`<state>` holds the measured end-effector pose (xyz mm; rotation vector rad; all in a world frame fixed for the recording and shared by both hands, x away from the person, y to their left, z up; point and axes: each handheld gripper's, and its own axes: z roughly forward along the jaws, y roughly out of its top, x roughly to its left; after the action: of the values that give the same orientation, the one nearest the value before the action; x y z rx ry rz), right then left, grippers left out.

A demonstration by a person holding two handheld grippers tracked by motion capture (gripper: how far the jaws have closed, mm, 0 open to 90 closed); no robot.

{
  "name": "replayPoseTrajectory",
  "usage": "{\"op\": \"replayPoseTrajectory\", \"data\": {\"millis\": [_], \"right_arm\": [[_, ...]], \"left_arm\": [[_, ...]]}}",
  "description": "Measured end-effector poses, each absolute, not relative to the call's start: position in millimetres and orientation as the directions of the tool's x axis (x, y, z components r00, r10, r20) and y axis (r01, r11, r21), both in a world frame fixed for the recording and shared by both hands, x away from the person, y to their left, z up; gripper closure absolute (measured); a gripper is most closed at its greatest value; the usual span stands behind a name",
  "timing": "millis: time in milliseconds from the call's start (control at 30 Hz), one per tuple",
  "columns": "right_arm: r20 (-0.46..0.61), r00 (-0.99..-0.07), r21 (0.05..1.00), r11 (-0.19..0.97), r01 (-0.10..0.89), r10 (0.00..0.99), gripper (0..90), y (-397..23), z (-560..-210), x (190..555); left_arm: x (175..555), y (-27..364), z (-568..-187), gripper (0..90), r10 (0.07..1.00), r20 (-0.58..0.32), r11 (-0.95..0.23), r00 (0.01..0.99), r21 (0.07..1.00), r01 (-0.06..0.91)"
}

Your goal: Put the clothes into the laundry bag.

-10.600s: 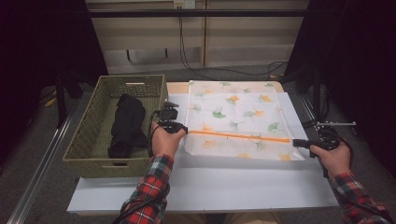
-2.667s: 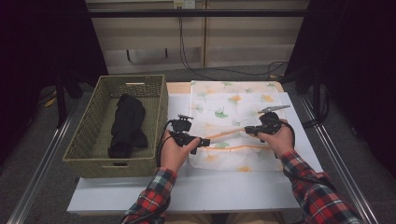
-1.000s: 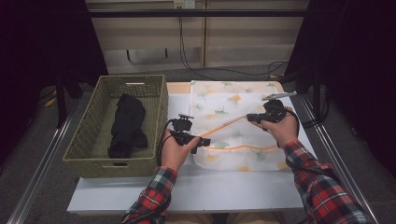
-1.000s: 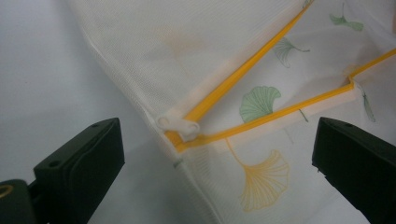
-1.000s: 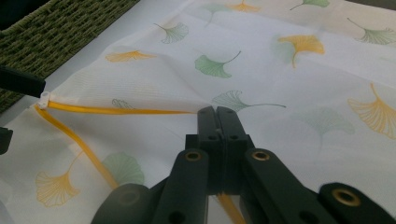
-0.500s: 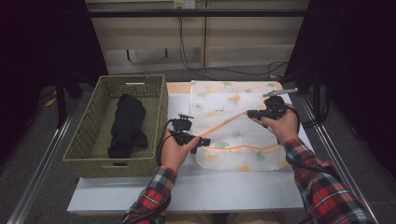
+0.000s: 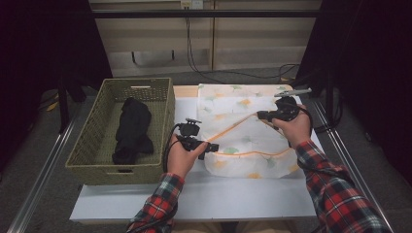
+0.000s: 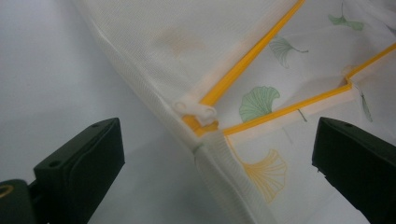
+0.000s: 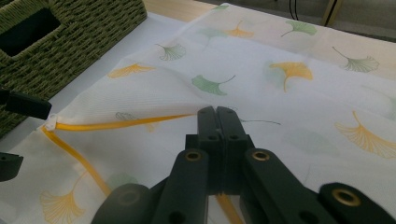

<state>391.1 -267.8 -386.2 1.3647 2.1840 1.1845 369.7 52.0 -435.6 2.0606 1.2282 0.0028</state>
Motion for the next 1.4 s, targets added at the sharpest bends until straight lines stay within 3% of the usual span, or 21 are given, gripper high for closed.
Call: {"op": "replayPoseTrajectory", "data": {"millis": [1400], "right_arm": [[0.169,-0.497,0.800,0.176,0.574,0.851,90.0,-266.8,-357.0,400.9]], "left_arm": [[366.7,54.7,-432.9,2.1,0.760,-0.345,-0.285,0.550,0.584,0.760]]}}
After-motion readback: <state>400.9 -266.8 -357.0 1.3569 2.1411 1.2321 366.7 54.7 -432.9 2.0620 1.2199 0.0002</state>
